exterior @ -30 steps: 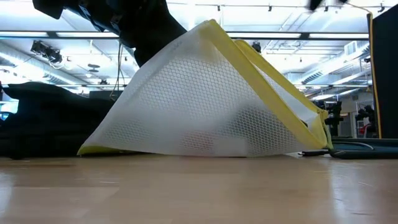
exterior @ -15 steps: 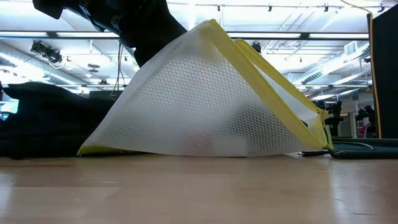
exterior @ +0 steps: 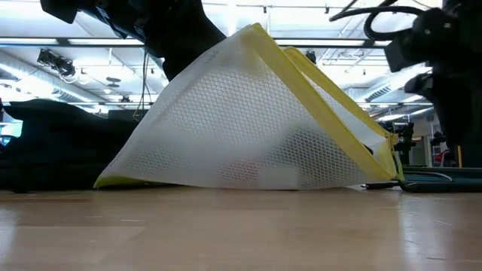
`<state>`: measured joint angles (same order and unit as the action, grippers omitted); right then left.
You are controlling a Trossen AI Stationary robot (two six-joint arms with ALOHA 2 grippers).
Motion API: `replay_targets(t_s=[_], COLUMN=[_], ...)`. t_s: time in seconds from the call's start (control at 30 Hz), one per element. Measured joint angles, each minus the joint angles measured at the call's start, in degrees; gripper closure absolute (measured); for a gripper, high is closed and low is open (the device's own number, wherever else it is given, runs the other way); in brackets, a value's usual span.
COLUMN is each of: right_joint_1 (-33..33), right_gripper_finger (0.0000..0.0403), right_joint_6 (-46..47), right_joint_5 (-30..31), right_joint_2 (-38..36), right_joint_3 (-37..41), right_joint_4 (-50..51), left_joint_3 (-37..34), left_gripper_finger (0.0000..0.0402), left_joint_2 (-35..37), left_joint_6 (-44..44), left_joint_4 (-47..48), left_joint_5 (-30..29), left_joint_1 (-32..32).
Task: Unpack backpack
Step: Put the black ballpen into the white zip bag
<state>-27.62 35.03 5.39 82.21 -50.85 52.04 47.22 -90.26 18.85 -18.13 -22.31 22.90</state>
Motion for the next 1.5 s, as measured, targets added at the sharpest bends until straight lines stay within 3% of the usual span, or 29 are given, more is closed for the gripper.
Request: replay_targets(t_s=[0.13, 0.37, 0.63, 0.77, 1.03, 1.3, 1.5], right_joint_1=[1.2, 0.1, -0.1, -0.4, -0.5, -2.6, -6.6], right_gripper_finger=[0.0238, 0.0237, 0.0228, 0.0252, 0.0385, 0.0392, 0.0392], right_joint_6=[0.8, 4.8, 5.2, 5.3, 3.5, 2.6, 4.5], right_joint_5=[-3.7, -4.2, -4.5, -3.9, -5.3, -6.3, -4.8], right_joint_2=[-3.6, -3.2, -2.8, -2.9, -2.8, -2.6, -2.6], right_joint_3=[5.2, 12.4, 16.2, 17.3, 17.3, 10.3, 2.0], right_joint_4=[-2.6, -6.0, -12.9, -13.3, -13.8, -8.1, 1.8], left_joint_3=[0.0, 0.0, 0.0, 0.0, 0.0, 0.0, 0.0], left_gripper_finger=[0.0402, 0.0402, 0.0402, 0.0402, 0.0402, 0.0402, 0.0402], left_joint_2=[0.0, 0.0, 0.0, 0.0, 0.0, 0.0, 0.0], left_joint_6=[0.0, -0.2, 0.0, 0.0, 0.0, -0.2, -0.2], left_joint_4=[0.0, 0.0, -0.2, -0.1, -0.2, -0.2, -0.2], left_joint_5=[0.1, 0.1, 0.1, 0.1, 0.1, -0.3, -0.3], left_joint_1=[0.0, 0.0, 0.0, 0.0, 0.0, 0.0, 0.0])
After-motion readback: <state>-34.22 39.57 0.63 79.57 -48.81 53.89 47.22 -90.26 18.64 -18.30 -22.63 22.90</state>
